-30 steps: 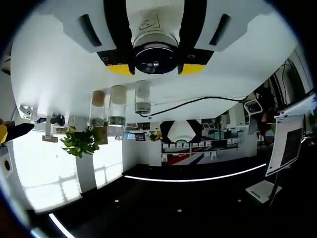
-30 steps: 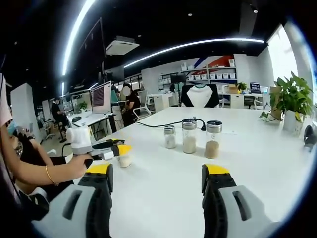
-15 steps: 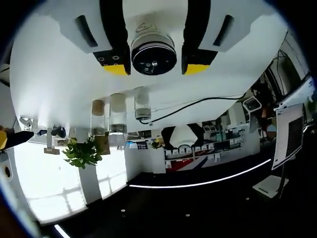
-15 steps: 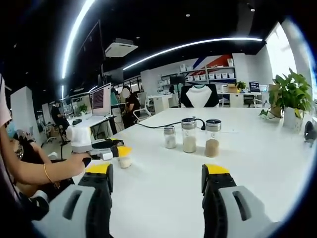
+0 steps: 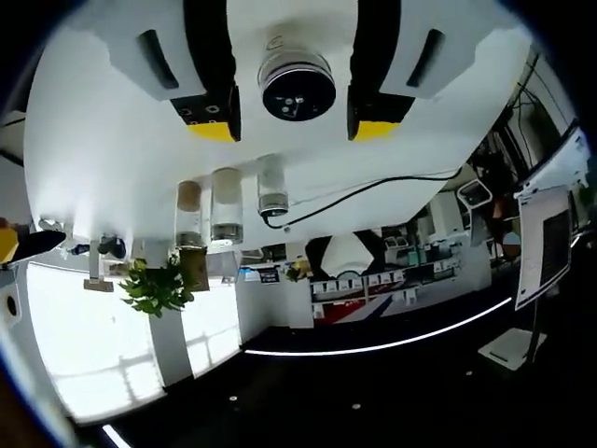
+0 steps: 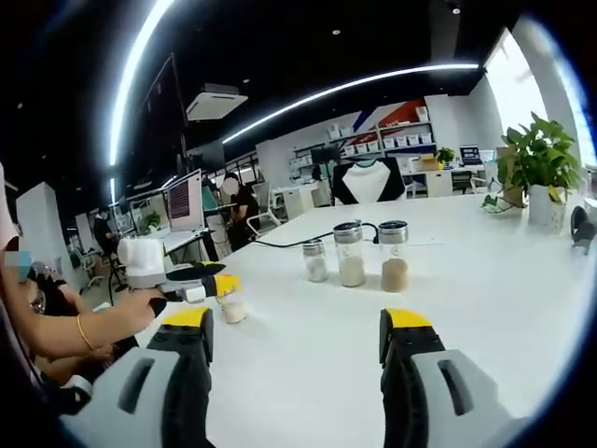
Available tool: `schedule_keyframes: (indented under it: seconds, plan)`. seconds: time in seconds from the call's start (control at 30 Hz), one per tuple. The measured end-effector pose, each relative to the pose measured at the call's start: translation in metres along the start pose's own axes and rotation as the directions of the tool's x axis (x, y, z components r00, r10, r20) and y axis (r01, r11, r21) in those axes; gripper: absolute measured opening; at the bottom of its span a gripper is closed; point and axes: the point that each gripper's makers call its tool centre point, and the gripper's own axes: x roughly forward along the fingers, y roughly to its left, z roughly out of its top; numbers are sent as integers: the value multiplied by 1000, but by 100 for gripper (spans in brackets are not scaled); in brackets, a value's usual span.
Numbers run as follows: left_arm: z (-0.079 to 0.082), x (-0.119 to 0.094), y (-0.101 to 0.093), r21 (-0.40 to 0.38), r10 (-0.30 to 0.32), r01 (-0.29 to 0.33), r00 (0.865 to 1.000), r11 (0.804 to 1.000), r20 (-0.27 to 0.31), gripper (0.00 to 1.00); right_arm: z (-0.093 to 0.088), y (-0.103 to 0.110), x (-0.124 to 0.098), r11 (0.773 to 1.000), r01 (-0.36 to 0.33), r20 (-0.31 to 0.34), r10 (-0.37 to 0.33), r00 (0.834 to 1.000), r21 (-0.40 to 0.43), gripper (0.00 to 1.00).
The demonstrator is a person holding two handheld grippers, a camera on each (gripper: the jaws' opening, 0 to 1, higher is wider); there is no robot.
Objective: Rotate the seasoning bottle until the label or dispensing opening points toward the visible target arrow and the bottle remains upright within the marked orientation range
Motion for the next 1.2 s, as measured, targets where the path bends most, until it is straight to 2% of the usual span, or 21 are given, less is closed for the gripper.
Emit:
schedule_keyframes:
  seconds: [0.17,0.27,0.47,0.6,0.7,0.87,1.2]
  plan:
    - [15,0,1,8,-9,9,1000,1000,2,53,2,-2,-2,1000,4,9,-4,1000,6,73]
    - [28,-1,0,10,-15,15,1000,1000,25,58,6,-4,-4,999,2,29,-3,1000,35,73]
    - [43,3,-8,30,-45,43,998,999,44,74,12,-4,-8,999,3,48,-5,999,36,73]
    - [48,8,-8,15,-26,26,998,1000,53,83,13,-3,-9,999,1,53,-3,999,37,72]
    - [47,13,-8,-21,-20,21,999,1000,47,84,13,-2,-11,998,-6,53,3,999,55,72]
    - [51,19,-15,-27,-32,34,998,999,46,86,16,-3,-13,999,-9,55,7,998,45,72]
    - [49,39,-27,-2,-75,75,997,997,7,86,17,-7,-15,998,-4,60,1,998,58,72]
